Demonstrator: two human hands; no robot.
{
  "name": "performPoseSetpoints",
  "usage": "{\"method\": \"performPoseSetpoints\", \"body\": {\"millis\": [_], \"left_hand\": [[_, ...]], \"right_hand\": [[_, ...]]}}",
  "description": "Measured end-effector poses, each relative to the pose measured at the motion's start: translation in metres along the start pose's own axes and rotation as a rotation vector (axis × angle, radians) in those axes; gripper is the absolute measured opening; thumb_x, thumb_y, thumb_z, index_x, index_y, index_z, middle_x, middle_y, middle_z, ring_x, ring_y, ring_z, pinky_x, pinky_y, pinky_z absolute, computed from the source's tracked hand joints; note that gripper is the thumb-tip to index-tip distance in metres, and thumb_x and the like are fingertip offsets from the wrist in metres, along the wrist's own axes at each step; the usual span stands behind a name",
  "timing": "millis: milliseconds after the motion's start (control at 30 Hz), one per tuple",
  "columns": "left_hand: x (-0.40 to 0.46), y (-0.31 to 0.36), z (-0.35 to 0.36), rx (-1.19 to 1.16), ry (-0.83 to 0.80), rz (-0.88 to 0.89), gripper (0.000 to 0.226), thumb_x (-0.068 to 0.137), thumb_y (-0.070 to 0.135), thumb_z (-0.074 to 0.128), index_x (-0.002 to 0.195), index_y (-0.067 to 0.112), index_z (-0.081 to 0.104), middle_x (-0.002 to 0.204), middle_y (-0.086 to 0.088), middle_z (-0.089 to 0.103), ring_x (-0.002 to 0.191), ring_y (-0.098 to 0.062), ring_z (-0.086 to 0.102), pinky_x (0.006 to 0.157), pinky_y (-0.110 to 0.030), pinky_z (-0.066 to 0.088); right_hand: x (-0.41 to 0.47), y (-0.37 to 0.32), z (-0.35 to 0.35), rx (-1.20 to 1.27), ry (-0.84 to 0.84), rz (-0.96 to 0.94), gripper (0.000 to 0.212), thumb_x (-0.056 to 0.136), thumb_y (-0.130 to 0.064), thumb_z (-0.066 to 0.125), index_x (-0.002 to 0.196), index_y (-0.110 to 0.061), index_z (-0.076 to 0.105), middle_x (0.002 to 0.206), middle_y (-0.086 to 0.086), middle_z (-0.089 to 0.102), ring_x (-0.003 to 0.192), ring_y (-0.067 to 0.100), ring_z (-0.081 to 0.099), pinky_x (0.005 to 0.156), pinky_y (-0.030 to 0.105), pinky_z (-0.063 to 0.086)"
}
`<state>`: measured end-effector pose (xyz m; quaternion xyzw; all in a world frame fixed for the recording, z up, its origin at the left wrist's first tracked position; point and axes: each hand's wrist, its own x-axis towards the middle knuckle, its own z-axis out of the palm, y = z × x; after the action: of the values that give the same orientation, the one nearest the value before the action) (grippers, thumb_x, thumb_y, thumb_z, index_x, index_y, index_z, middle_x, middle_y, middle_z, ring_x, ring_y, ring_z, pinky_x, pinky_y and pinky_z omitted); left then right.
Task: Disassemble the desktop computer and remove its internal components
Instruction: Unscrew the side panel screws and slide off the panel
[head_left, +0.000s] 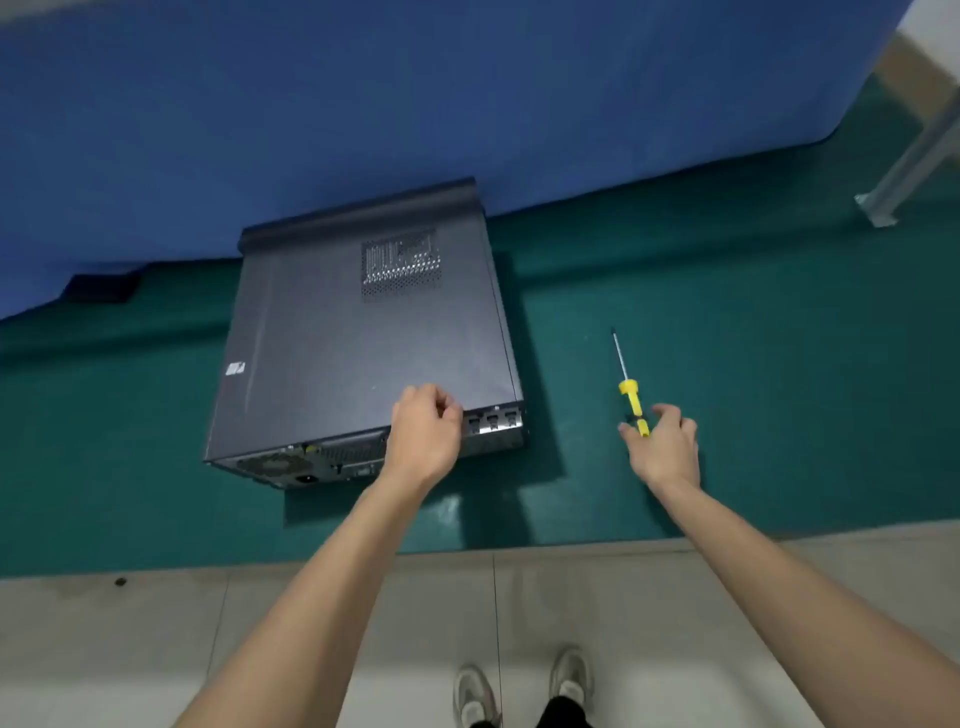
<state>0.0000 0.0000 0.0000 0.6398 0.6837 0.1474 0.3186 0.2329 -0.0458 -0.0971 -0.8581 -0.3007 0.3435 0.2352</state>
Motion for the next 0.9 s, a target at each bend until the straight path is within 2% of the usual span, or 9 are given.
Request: {"method": "performPoseSetpoints", "body": {"millis": [100,200,267,333,400,500,600,733,900], "left_hand": [[0.002,-0.001,-0.003,-0.098,-0.019,-0.022,0.019,0.092,0.009,0.045,0.077,0.018,0.051,0.09,0.002,0.046,0.082,-0.014,0.047,0.07,-0.022,0.037],[0.001,-0.001,-0.004,-0.13,-0.048,-0.036,0.018,0.09,0.007,0.047,0.077,0.017,0.054,0.09,0.003,0.045,0.079,-0.012,0.048,0.065,-0.017,0.035],[0.002,0.0,-0.004,-0.122,-0.049,-0.034,0.014,0.089,0.008,0.05,0.078,0.014,0.057,0.09,0.002,0.047,0.081,-0.013,0.049,0.067,-0.019,0.036],[0.002,-0.001,-0.003,-0.134,-0.024,-0.026,0.013,0.088,0.009,0.053,0.077,0.012,0.06,0.086,0.002,0.049,0.084,-0.015,0.05,0.068,-0.02,0.037],[-0.004,-0.002,-0.001,-0.168,0.027,-0.011,0.015,0.087,0.008,0.054,0.074,0.013,0.061,0.081,0.002,0.049,0.08,-0.012,0.051,0.066,-0.013,0.037],[-0.02,-0.007,0.004,-0.237,0.158,-0.019,0.021,0.087,0.006,0.054,0.073,0.02,0.062,0.082,0.002,0.054,0.069,-0.004,0.051,0.06,-0.005,0.037],[-0.029,-0.006,0.008,-0.436,0.176,-0.144,0.025,0.088,0.0,0.047,0.082,0.016,0.066,0.082,-0.001,0.066,0.068,-0.01,0.058,0.064,-0.016,0.047],[-0.026,0.005,0.013,-0.825,-0.008,-0.308,0.03,0.09,-0.008,0.038,0.091,0.003,0.066,0.085,-0.011,0.07,0.065,-0.016,0.063,0.06,-0.024,0.057],[-0.034,0.014,0.032,-0.965,-0.247,-0.369,0.035,0.089,-0.013,0.03,0.107,-0.004,0.058,0.1,-0.017,0.066,0.092,-0.028,0.065,0.071,-0.031,0.056]], "right_hand": [[0.01,-0.001,0.009,-0.113,-0.013,-0.009,0.047,0.091,-0.031,0.059,0.132,-0.014,0.042,0.132,0.015,0.04,0.12,0.035,0.039,0.091,0.04,0.038],[0.015,-0.006,0.009,-0.173,-0.085,0.07,0.038,0.089,-0.022,0.059,0.123,-0.01,0.049,0.122,0.017,0.048,0.105,0.037,0.054,0.082,0.037,0.043],[0.013,-0.012,0.0,-0.061,-0.203,0.163,0.018,0.08,-0.017,0.062,0.094,-0.006,0.057,0.093,0.014,0.059,0.075,0.03,0.062,0.066,0.033,0.049],[0.003,-0.014,-0.01,0.183,-0.382,0.289,0.008,0.074,-0.01,0.059,0.076,-0.008,0.052,0.071,0.009,0.053,0.056,0.024,0.055,0.052,0.027,0.048],[-0.015,-0.012,-0.016,0.363,-0.463,0.337,0.007,0.072,-0.004,0.05,0.074,-0.009,0.047,0.07,0.008,0.049,0.052,0.025,0.052,0.048,0.024,0.045],[-0.043,-0.011,-0.028,0.423,-0.421,0.219,0.011,0.07,0.001,0.044,0.071,-0.009,0.042,0.061,0.009,0.048,0.043,0.021,0.045,0.045,0.023,0.038],[-0.069,-0.02,-0.041,0.367,-0.43,0.041,0.01,0.081,-0.015,0.052,0.073,-0.012,0.046,0.052,0.003,0.048,0.036,0.017,0.041,0.04,0.019,0.032],[-0.099,-0.025,-0.047,0.321,-0.454,-0.101,0.05,0.09,-0.058,0.044,0.073,-0.013,0.055,0.046,-0.001,0.048,0.034,0.018,0.041,0.035,0.017,0.029],[-0.131,-0.01,-0.028,0.24,-0.408,-0.185,0.053,0.089,-0.06,0.043,0.07,-0.012,0.056,0.041,-0.001,0.048,0.032,0.018,0.041,0.034,0.016,0.028]]}}
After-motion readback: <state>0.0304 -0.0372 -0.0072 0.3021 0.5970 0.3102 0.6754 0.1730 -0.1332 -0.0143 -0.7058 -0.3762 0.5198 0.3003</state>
